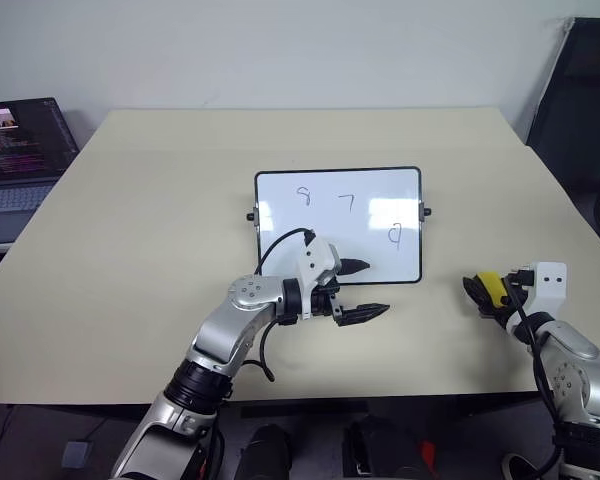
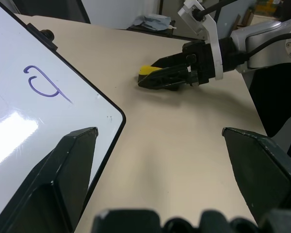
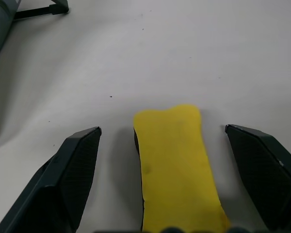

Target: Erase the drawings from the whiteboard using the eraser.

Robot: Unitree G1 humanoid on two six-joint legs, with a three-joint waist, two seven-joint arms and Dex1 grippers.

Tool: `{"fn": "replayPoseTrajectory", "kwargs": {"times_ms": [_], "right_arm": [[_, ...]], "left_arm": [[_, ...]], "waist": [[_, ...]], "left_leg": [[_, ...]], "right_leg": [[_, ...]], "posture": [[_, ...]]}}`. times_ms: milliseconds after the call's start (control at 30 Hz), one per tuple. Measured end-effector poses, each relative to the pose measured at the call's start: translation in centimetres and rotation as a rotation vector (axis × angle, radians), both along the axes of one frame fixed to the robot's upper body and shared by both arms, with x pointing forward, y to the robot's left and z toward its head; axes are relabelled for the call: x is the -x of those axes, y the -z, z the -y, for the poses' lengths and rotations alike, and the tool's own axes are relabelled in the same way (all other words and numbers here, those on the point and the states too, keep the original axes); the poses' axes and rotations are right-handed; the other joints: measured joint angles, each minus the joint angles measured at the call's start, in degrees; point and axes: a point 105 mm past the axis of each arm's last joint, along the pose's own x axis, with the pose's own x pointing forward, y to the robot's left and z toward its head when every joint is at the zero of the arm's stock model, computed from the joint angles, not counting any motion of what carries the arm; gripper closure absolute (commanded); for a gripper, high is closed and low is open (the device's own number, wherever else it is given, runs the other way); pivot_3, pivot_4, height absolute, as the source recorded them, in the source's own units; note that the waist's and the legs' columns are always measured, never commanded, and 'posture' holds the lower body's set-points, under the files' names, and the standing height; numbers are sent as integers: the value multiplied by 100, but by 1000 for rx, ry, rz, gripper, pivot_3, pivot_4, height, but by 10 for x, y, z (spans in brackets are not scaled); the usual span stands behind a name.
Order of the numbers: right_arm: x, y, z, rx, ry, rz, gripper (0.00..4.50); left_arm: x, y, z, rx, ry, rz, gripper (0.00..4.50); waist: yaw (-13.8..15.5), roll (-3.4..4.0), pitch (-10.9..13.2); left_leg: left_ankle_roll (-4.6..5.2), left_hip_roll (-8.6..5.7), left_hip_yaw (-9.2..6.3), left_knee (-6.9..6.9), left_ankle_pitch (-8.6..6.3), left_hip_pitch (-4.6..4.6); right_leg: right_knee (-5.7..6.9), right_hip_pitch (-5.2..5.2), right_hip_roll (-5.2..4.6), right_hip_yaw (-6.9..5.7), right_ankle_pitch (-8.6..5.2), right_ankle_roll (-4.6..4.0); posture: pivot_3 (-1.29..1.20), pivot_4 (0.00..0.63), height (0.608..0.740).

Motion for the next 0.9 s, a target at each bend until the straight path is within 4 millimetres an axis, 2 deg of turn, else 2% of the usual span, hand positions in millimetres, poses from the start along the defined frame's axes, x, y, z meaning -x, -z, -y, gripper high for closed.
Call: {"fn": "replayPoseTrajectory", "kwargs": {"times_ms": [267, 367, 567, 633, 900], "right_arm": [[6, 2, 3, 4, 18, -19, 14], [6, 1, 3, 7, 21, -18, 624], [6, -1, 6, 8, 33, -13, 2802], [6, -1, 6, 8, 34, -12, 3322], [6, -1, 6, 9, 35, -12, 3326]], "left_arm": [[-1, 2, -1, -2, -3, -8, 0], [-2, 4, -1, -3, -6, -14, 0], [-3, 0, 0, 3, 0, 2, 0], [-3, 0, 1, 4, 1, 5, 0], [-2, -1, 3, 13, 4, 4, 0]], "waist": [[-2, 0, 0], [-3, 0, 0], [-1, 0, 0], [-2, 0, 0], [-2, 0, 0]], "left_leg": [[0, 0, 1, 1, 0, 1], [0, 1, 0, 1, 0, 1], [0, 0, 0, 0, 0, 0], [0, 0, 0, 0, 0, 0], [0, 0, 0, 0, 0, 0]], "right_leg": [[2, 0, 0, 0, 0, 0], [1, 0, 0, -1, 0, 0], [0, 0, 0, -1, 0, 0], [1, 0, 0, -1, 0, 0], [1, 0, 0, 0, 0, 0]], "posture": [[0, 150, 740], [0, 150, 740], [0, 150, 740], [0, 150, 740], [0, 150, 740]]}}
